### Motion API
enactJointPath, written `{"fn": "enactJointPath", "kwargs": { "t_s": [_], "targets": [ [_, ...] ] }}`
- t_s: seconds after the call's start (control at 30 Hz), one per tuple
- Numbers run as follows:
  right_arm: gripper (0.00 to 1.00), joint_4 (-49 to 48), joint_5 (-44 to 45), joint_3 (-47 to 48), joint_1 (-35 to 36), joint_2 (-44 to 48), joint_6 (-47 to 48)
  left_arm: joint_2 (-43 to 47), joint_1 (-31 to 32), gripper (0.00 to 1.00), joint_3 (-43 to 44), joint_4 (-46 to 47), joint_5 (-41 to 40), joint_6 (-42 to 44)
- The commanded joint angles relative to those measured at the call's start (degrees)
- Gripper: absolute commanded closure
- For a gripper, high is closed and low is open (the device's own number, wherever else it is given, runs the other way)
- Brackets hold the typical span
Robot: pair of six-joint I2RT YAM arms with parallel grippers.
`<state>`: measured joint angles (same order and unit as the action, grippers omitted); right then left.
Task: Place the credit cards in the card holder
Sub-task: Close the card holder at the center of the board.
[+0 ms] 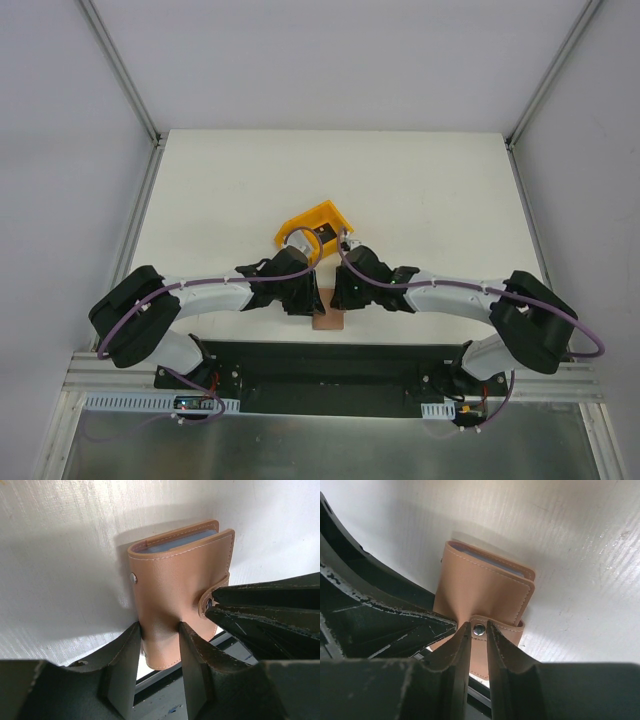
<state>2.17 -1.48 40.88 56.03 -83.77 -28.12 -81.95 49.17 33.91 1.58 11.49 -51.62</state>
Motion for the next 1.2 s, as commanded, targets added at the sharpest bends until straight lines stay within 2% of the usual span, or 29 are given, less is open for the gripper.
{"fn": "enactJointPath", "kwargs": {
  "t_s": [0.0, 0.2, 0.3, 0.5, 1.17],
  "targets": [
    [0.79, -0.68, -0.81, 2.01, 1.1, -0.43, 0.43, -1.1, 0.58, 0.64, -0.69, -1.85, -1.46, 1.25],
    [0.79, -0.42, 0.5, 1.57, 2.59, -1.22, -0.36, -0.84, 0.49, 0.64, -0.95, -1.85, -1.55, 0.99],
    [0.83, 0.81, 1.21, 1.83, 3.38, -1.66, -0.18, -0.84, 0.58, 0.64, -1.04, -1.85, -1.47, 0.9],
    [0.85, 2.39, 4.99, 2.27, 4.7, -3.07, -0.53, -0.58, 0.49, 0.64, -1.13, -1.85, -1.73, 0.73],
    [0.9, 14.08, 12.46, 6.14, 8.39, -6.23, -1.68, 0.74, 0.49, 0.64, -2.45, -0.44, -2.7, -0.5]
  ]
}}
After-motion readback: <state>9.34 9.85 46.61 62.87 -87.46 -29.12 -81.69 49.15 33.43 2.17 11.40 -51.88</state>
